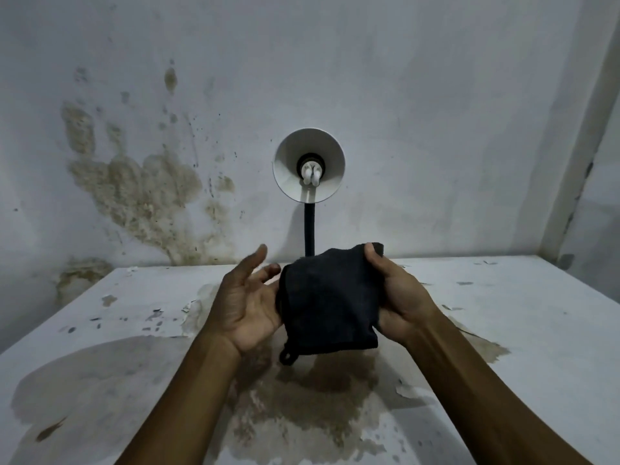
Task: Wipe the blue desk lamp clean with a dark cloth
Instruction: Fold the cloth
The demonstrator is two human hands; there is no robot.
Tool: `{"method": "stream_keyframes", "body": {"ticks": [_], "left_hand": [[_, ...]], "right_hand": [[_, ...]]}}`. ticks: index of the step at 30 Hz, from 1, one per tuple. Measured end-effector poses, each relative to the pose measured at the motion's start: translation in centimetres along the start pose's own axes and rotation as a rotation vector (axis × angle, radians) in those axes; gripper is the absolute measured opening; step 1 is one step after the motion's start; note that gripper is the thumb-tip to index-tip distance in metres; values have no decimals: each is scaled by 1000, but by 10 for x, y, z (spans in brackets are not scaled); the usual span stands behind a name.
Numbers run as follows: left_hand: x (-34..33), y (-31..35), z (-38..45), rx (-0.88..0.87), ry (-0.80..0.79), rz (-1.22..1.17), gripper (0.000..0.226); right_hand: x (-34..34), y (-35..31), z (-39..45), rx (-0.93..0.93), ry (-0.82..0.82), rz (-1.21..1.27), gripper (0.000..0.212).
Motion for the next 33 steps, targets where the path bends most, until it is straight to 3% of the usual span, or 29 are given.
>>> {"method": "stream_keyframes", "body": {"ticks": [4, 9, 12, 17, 21, 26, 33], "left_hand": [[-11, -1, 4, -103, 218, 151, 30], [-25, 0, 4, -335, 424, 409, 51], [-28, 1, 3, -485, 488, 602, 47], [-35, 4, 10, -668, 595, 883, 31], [-47, 9, 13, -779, 587, 860, 21], [-54, 6, 24, -758, 546, 759, 22], [-44, -21, 50, -599, 500, 771, 51]], "right_hand": [[4, -3, -4, 41, 3, -153, 34], [4, -16, -7, 121, 84, -617, 26], [5, -28, -6, 177, 174, -769, 28], [13, -36, 4, 456, 48, -674, 24], [16, -38, 6, 455, -111, -469, 26], [24, -42, 2, 425, -228, -360, 41], [51, -50, 22, 378, -37, -398, 39]]}}
Point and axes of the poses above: each hand's wrist, its own z-axis towards the middle knuckle, its own x-axis out of the back of the hand, y = z × x, the point moved 1 cm from there along z, towards the middle knuckle, and after that the axes turned 15 degrees about z, right-handed, at the moved point
